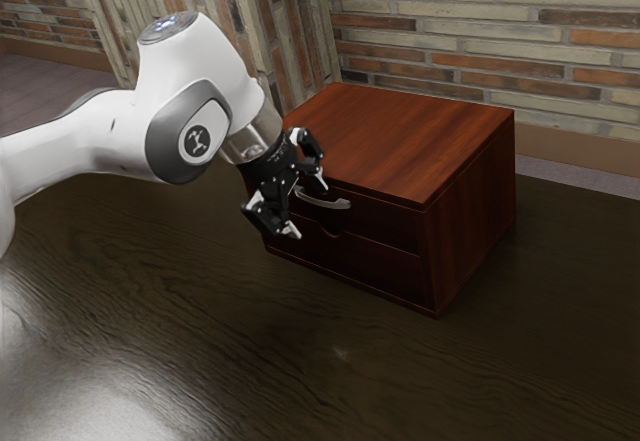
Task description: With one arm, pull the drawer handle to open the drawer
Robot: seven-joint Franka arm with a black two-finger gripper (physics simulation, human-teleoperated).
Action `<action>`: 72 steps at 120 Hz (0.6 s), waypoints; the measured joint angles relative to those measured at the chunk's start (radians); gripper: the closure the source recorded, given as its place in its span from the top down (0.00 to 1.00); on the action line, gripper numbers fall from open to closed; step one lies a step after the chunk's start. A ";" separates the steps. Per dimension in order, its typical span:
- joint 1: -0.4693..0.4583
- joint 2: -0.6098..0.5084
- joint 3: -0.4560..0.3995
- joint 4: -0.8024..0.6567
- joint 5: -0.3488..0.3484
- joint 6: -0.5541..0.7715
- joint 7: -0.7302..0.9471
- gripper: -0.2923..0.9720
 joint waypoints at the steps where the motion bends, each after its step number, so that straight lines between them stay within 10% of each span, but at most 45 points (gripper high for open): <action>1: 0.000 -0.001 0.000 0.000 0.000 0.000 0.000 0.60; 72: 0.012 0.049 0.009 0.050 0.005 0.005 0.018 0.48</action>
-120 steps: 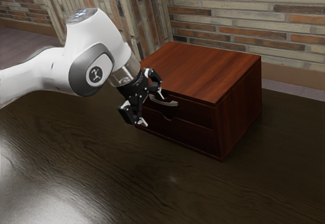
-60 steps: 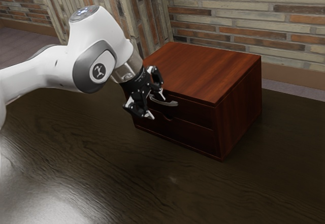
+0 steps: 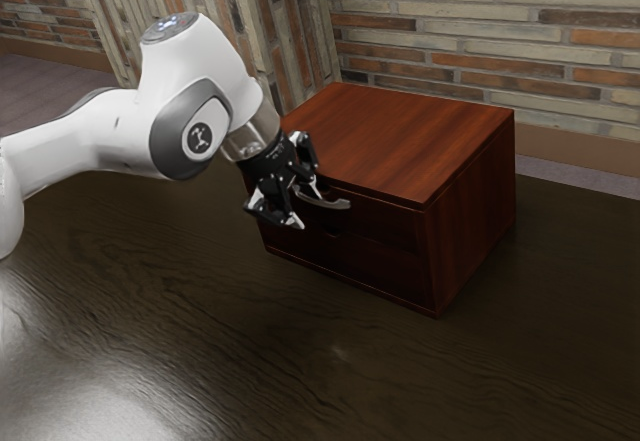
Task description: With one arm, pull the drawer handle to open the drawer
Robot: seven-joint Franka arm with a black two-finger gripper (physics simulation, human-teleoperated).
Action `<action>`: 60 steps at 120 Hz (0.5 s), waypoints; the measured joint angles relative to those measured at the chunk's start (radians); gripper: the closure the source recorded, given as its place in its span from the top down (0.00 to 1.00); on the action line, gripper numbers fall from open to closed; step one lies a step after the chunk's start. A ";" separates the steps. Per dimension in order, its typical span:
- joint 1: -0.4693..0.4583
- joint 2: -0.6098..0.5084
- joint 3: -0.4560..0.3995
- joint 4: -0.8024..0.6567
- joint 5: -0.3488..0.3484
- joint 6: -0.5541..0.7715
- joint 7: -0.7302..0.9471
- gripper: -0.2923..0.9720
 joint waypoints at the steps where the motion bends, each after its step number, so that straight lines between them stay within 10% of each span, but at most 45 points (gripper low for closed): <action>1: 0.000 0.002 0.000 0.002 0.000 0.000 0.000 0.48; 60: 0.000 -0.051 0.003 -0.084 -0.006 0.005 0.013 0.42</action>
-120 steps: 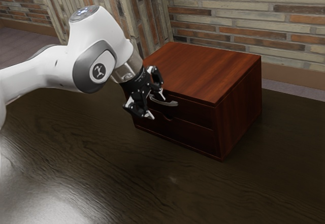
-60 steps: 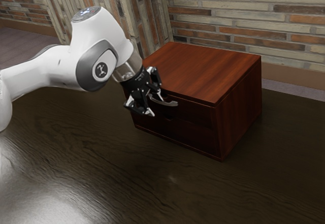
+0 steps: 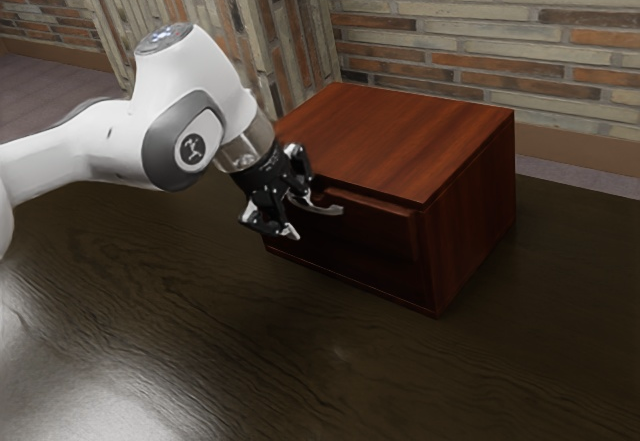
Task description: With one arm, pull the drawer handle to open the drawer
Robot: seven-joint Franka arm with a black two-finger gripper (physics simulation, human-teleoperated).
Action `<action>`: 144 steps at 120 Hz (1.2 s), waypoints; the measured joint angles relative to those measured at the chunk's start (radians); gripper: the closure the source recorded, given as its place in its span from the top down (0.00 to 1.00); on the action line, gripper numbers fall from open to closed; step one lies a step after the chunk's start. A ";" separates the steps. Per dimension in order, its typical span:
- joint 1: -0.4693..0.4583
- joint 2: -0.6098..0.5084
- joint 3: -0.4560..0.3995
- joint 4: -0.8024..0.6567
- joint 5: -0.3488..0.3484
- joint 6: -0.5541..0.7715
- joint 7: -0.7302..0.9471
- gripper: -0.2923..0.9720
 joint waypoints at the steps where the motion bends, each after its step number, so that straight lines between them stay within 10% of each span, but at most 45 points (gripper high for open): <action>1: 0.000 -0.001 0.000 -0.002 0.000 0.001 0.000 0.41; 144: -0.008 -0.251 -0.001 -0.281 0.006 0.051 -0.001 0.36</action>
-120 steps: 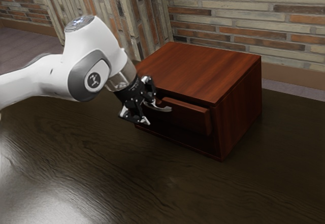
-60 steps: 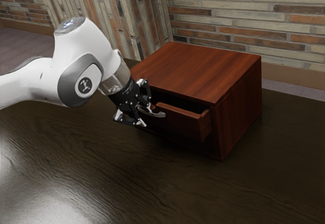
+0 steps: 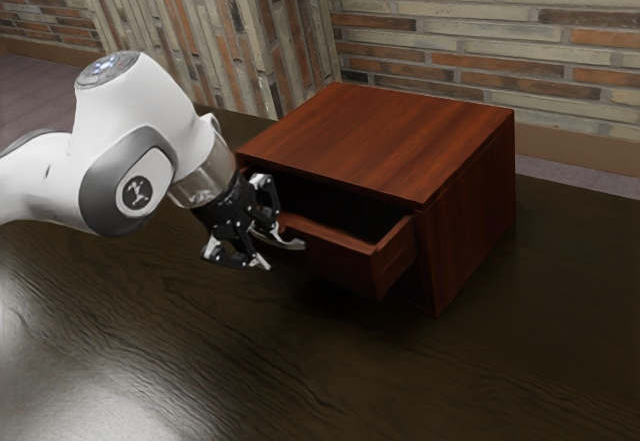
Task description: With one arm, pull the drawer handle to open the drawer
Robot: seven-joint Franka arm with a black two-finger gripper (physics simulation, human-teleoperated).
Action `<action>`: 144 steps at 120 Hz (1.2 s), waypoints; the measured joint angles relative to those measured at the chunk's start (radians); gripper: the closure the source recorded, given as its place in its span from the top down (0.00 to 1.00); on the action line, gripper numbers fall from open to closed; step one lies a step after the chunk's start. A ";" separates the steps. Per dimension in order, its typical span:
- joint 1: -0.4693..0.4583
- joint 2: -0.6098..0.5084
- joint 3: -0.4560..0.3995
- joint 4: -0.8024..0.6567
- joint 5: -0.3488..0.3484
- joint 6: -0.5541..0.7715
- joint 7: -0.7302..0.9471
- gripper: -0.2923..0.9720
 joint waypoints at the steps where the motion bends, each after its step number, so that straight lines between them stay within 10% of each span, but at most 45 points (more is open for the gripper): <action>1: 0.000 -0.002 0.000 -0.001 0.000 0.000 0.000 0.36; 144: 0.031 -0.192 0.000 -0.188 0.002 0.003 -0.010 0.36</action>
